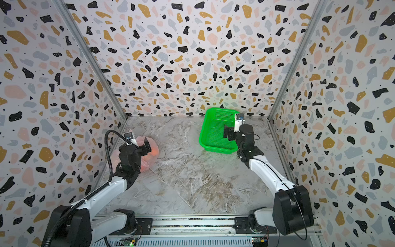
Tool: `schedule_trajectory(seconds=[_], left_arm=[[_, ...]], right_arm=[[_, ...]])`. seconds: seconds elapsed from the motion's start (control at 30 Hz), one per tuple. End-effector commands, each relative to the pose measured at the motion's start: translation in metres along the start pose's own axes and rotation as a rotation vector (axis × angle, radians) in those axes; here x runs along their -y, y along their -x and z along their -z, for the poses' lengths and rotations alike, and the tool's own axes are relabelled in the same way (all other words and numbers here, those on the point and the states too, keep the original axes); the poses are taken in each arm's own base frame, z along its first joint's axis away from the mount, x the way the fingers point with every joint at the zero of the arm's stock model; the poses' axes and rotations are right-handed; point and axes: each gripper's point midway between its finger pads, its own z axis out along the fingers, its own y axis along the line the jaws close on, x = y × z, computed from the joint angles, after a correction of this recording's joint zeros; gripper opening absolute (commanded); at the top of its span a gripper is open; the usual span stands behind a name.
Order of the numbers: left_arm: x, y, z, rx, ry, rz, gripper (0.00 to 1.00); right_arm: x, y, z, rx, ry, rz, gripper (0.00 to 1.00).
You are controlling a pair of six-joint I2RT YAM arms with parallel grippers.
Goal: Untie the knot of the plastic bag and take out the fruit
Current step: Move the basket to the top-right of the table.
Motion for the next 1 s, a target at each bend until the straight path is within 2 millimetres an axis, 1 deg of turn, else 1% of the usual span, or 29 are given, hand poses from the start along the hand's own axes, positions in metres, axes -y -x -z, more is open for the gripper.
schedule_trajectory(seconds=[0.0,0.07,0.2,0.27,0.37,0.4,0.5,0.6,0.73,0.83,0.97], left_arm=[[0.014,-0.01,0.005,-0.083,-0.074,0.058,1.0],[0.018,-0.008,0.009,-0.086,-0.098,0.073,1.0],[0.022,-0.004,0.015,-0.079,-0.118,0.075,1.0],[0.022,-0.002,0.017,-0.074,-0.12,0.075,1.0],[0.022,-0.001,0.02,-0.072,-0.121,0.074,1.0],[0.021,-0.001,0.02,-0.07,-0.119,0.076,1.0],[0.02,-0.002,0.023,-0.065,-0.115,0.076,1.0],[0.02,-0.004,0.024,-0.067,-0.113,0.074,1.0],[0.019,-0.007,0.025,-0.07,-0.111,0.073,1.0],[0.02,-0.006,0.025,-0.066,-0.112,0.073,1.0],[0.019,-0.007,0.025,-0.066,-0.111,0.072,1.0]], right_arm=[[-0.049,-0.04,-0.02,-0.233,0.135,0.013,1.0],[-0.073,-0.04,-0.038,-0.27,0.184,0.021,0.99],[-0.11,-0.044,-0.067,-0.315,0.237,0.041,0.98],[-0.125,-0.051,-0.084,-0.342,0.243,0.051,0.97],[-0.137,-0.066,-0.105,-0.38,0.209,0.068,0.94],[-0.137,-0.074,-0.114,-0.392,0.179,0.071,0.92],[-0.133,-0.092,-0.129,-0.412,0.108,0.071,0.84],[-0.13,-0.107,-0.138,-0.426,0.063,0.065,0.79],[-0.131,-0.126,-0.148,-0.45,0.051,0.06,0.67],[-0.127,-0.134,-0.151,-0.453,0.03,0.06,0.63],[-0.125,-0.135,-0.151,-0.454,0.015,0.051,0.48]])
